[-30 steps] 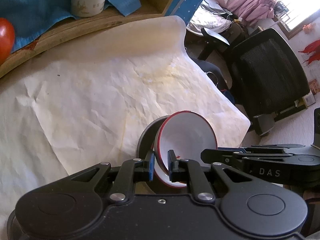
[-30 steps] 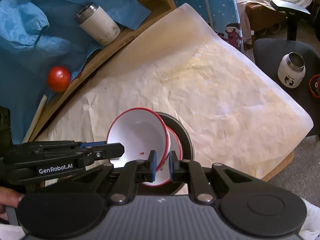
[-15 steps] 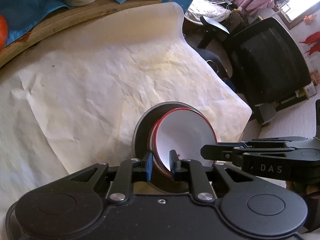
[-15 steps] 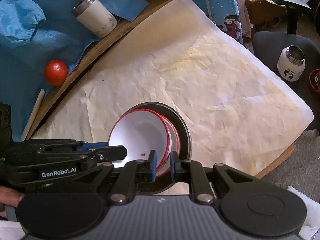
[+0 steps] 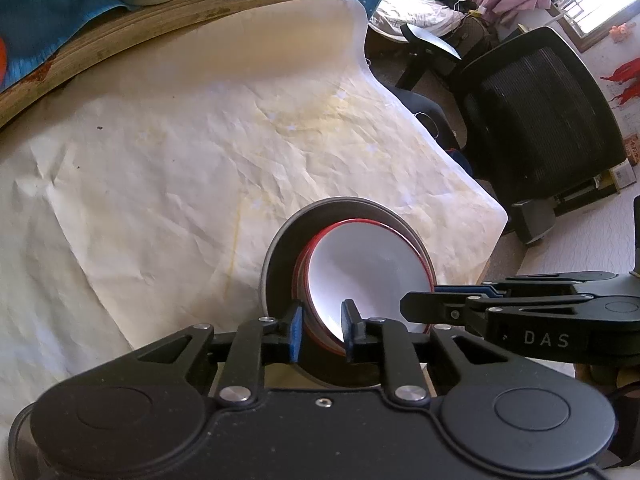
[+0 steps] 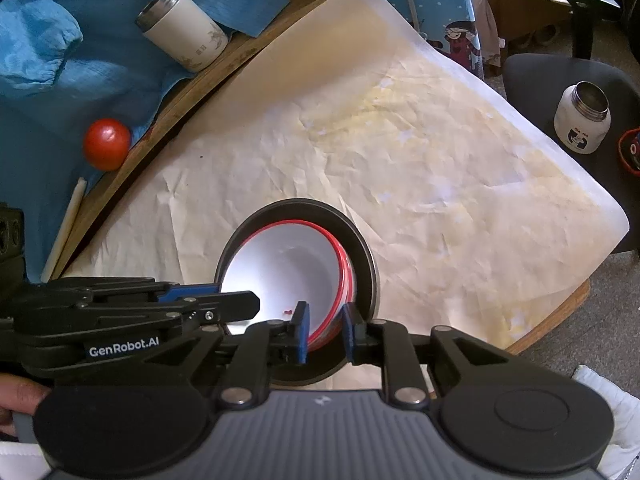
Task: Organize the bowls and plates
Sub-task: 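Open both grippers to release the white bowl and lift away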
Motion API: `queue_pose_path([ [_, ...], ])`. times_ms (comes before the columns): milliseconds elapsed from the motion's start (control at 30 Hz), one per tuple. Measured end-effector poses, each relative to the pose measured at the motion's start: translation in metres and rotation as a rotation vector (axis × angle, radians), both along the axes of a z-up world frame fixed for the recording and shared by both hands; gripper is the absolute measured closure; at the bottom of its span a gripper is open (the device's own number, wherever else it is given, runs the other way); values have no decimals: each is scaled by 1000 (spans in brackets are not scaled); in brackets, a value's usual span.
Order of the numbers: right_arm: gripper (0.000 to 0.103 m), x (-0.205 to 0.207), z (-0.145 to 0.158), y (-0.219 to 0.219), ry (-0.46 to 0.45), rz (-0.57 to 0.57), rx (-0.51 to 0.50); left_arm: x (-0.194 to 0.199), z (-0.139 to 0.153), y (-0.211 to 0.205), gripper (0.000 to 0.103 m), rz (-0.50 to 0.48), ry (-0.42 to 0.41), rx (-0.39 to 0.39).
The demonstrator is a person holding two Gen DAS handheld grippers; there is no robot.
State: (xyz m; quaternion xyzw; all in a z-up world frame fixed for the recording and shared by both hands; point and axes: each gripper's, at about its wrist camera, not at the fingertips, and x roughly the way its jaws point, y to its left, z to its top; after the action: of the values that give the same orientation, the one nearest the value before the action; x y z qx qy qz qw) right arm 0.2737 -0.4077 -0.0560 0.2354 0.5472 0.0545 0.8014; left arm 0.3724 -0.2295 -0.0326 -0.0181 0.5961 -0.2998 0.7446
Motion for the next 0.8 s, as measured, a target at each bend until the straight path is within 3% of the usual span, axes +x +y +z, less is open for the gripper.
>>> queue_pose_path([
  [400,73,-2,1,-1,-10,-1,0,0,1,1,77,16,-5,-4],
  [533,69,-3,4,-3,-20,-12,0,-1,3,3,64,29,-10,-9],
  [800,53,-3,13,-6,-55,-21,-10,-1,15,8,53,40,-49,-34],
])
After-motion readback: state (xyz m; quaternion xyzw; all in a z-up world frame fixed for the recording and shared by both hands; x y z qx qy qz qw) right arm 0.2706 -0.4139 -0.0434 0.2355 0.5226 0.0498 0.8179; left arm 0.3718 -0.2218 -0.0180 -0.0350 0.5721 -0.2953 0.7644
